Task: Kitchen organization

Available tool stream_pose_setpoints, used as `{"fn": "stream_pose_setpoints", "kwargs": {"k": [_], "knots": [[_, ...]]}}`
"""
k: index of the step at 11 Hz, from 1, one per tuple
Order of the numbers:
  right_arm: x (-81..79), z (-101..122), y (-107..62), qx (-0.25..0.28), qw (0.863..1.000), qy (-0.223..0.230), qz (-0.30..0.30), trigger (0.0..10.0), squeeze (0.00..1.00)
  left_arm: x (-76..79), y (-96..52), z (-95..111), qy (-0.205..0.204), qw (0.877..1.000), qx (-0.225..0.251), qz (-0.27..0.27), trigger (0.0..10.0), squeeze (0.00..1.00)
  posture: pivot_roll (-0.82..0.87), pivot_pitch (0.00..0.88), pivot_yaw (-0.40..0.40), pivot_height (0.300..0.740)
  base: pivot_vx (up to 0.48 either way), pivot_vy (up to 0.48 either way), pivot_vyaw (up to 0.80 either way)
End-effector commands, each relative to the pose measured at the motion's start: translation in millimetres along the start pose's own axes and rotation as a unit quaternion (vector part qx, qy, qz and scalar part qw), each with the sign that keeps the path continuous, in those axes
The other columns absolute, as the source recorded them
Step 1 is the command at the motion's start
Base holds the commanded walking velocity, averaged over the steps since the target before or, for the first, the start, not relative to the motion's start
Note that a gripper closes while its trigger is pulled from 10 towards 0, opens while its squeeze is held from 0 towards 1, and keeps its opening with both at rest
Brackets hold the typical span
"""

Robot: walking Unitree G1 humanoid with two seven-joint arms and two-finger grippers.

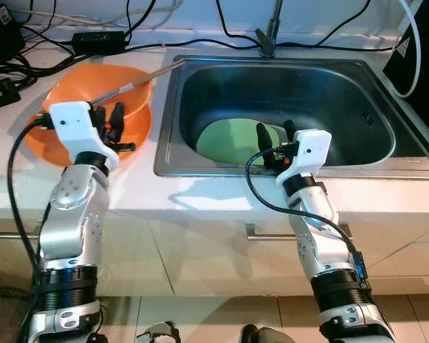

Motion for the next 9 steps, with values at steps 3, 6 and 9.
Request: {"fn": "stream_pose_setpoints", "kwargs": {"k": [3, 6, 9], "knots": [[-1.0, -18.3, -8.5, -0.04, 0.999, 0.009, 0.002, 10.0, 0.0, -30.5, -8.2, 3.6, 0.03, 0.998, -0.008, 0.057, 10.0, 0.0, 0.11, 0.082, -0.005, 0.74, 0.0, 0.0, 0.0], [-1.4, -18.4, -8.0, -0.039, 0.999, 0.009, 0.002, 10.0, 0.0, -51.8, -9.2, 12.1, 0.05, 0.994, 0.0, 0.099, 10.0, 0.0, 0.11, 0.083, -0.006, 0.74, 0.0, 0.0, 0.0], [-1.0, -18.2, -7.6, -0.039, 0.999, 0.008, 0.001, 10.0, 0.0, -48.6, -7.0, 19.9, 0.056, 0.994, 0.019, 0.091, 10.0, 0.0, 0.11, 0.086, -0.007, 0.74, 0.0, 0.0, 0.0]]}}
Point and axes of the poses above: a point about 5 cm out from each wrist's last joint towards the gripper, its own y axis pointing out of the wrist towards the gripper, its own z axis along the axis of the wrist's last joint, x = y × z, the point moved 1 cm from there along y, pointing out of the wrist towards the gripper, and after that the axes turned 12 degrees about -y, right-handed, at the moved point
